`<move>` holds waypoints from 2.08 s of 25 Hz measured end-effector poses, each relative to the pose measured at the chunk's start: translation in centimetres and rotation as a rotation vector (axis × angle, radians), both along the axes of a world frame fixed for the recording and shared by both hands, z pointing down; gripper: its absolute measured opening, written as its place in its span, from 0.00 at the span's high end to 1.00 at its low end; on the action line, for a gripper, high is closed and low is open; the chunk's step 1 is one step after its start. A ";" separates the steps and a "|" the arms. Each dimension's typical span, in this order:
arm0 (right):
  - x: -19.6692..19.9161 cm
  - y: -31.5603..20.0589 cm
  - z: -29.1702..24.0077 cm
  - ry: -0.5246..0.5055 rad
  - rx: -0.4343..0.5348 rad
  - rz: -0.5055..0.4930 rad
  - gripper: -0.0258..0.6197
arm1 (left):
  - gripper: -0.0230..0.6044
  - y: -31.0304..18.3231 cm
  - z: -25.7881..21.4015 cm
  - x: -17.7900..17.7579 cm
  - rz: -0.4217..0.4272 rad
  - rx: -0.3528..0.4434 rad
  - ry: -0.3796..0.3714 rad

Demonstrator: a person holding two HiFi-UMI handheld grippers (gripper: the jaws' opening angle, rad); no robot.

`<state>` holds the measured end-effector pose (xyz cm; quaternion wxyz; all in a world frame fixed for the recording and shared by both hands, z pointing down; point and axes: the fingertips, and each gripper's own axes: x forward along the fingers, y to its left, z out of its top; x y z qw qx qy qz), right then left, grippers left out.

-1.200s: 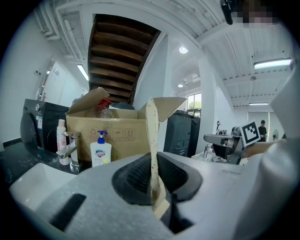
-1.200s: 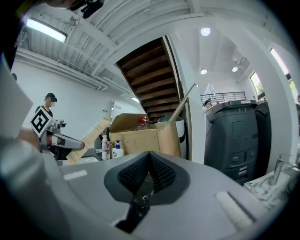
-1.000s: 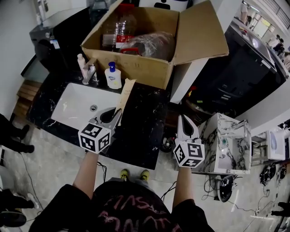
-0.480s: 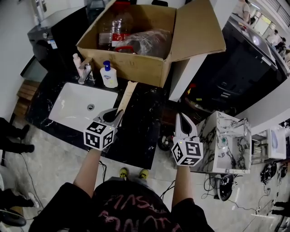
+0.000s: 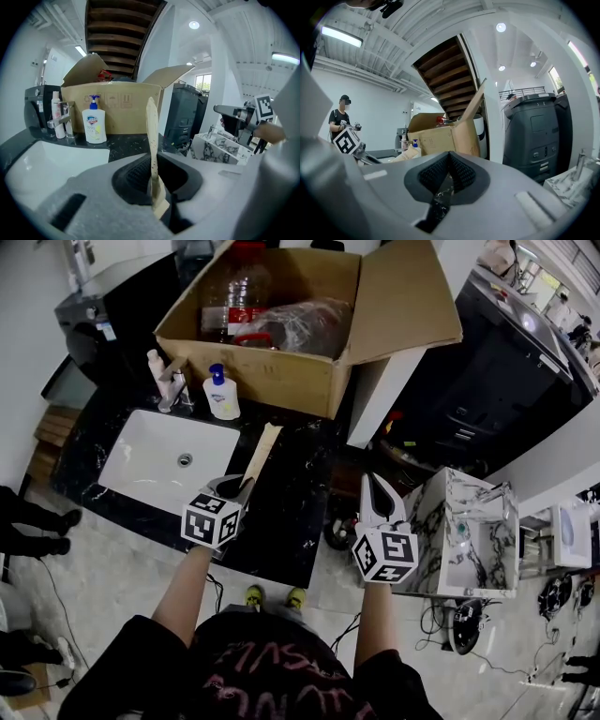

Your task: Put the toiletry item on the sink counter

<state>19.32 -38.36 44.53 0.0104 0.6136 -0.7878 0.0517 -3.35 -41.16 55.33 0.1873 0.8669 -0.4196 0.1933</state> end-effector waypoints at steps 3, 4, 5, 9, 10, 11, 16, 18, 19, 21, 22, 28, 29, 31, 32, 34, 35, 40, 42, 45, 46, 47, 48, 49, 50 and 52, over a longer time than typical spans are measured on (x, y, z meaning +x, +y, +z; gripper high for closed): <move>0.0 0.1 0.3 -0.004 -0.006 -0.002 0.94 | 0.90 0.2 1.6 -0.2 -0.006 -0.031 -0.026; 0.0 0.1 0.5 -0.005 -0.008 -0.002 0.94 | 0.90 0.3 2.1 -0.2 -0.005 -0.040 -0.033; 0.0 0.1 0.5 -0.005 -0.010 -0.002 0.94 | 0.90 0.4 2.5 -0.1 -0.003 -0.049 -0.040; -0.2 0.4 0.7 -0.003 -0.017 -0.003 0.94 | 0.90 1.0 4.0 0.0 0.006 -0.091 -0.057; -0.2 0.4 0.7 -0.002 -0.018 -0.002 0.94 | 0.90 1.1 4.2 0.0 0.006 -0.100 -0.059; -0.2 0.4 0.7 -0.001 -0.019 -0.001 0.94 | 0.90 1.1 4.5 0.1 0.006 -0.108 -0.061; 0.1 0.2 1.1 0.006 -0.028 0.003 0.94 | 0.90 1.0 6.4 0.3 0.008 -0.157 -0.076; 0.1 0.2 1.1 0.007 -0.032 0.006 0.94 | 0.90 1.2 7.2 0.3 0.009 -0.178 -0.092; 0.2 0.2 1.1 0.005 -0.033 0.009 0.94 | 0.90 1.2 7.6 0.2 0.008 -0.189 -0.100; 0.5 0.2 1.2 0.002 -0.036 0.017 0.94 | 0.90 1.3 8.3 0.1 0.007 -0.206 -0.116; 0.7 0.2 1.3 0.000 -0.038 0.022 0.94 | 0.90 1.3 8.6 0.1 0.007 -0.213 -0.121; 0.8 -0.1 1.6 0.003 -0.048 0.030 0.94 | 0.89 1.0 9.4 0.4 0.019 -0.228 -0.136; 0.7 -0.2 1.7 0.002 -0.049 0.028 0.94 | 0.89 1.0 9.5 0.4 0.021 -0.229 -0.139; 0.5 -0.4 1.7 0.000 -0.050 0.026 0.94 | 0.89 0.9 9.7 0.3 0.022 -0.232 -0.138; 0.5 -0.5 1.8 0.000 -0.051 0.025 0.94 | 0.89 0.8 9.7 0.3 0.022 -0.232 -0.136; 0.5 -0.6 1.8 -0.001 -0.053 0.024 0.94 | 0.88 0.6 9.6 0.3 0.021 -0.231 -0.137; 0.4 -0.7 1.8 -0.002 -0.053 0.024 0.94 | 0.87 0.6 9.6 0.2 0.020 -0.231 -0.139; 0.0 -0.8 1.9 -0.004 -0.053 0.018 0.94 | 0.82 0.7 9.6 -0.4 0.027 -0.229 -0.154; -0.1 -0.8 1.7 -0.006 -0.049 0.017 0.94 | 0.80 0.7 9.4 -0.7 0.032 -0.217 -0.171; -0.3 -0.9 1.6 -0.004 -0.048 0.014 0.94 | 0.77 0.5 9.2 -1.0 0.030 -0.208 -0.180; -0.3 -0.9 1.5 -0.003 -0.047 0.013 0.94 | 0.77 0.4 9.1 -1.1 0.028 -0.207 -0.177; -0.3 -0.9 1.5 -0.003 -0.047 0.013 0.94 | 0.76 0.4 9.0 -1.2 0.025 -0.205 -0.174; -0.4 -0.9 1.4 -0.004 -0.046 0.013 0.94 | 0.76 0.4 8.9 -1.4 0.022 -0.202 -0.173; -0.4 -0.8 1.3 -0.005 -0.045 0.013 0.94 | 0.76 0.4 8.7 -1.5 0.020 -0.199 -0.171; -0.5 -0.8 1.2 -0.005 -0.044 0.013 0.94 | 0.75 0.4 8.6 -1.6 0.018 -0.195 -0.170; -0.6 -0.7 1.0 -0.003 -0.041 0.011 0.94 | 0.76 0.3 8.2 -1.9 0.011 -0.184 -0.163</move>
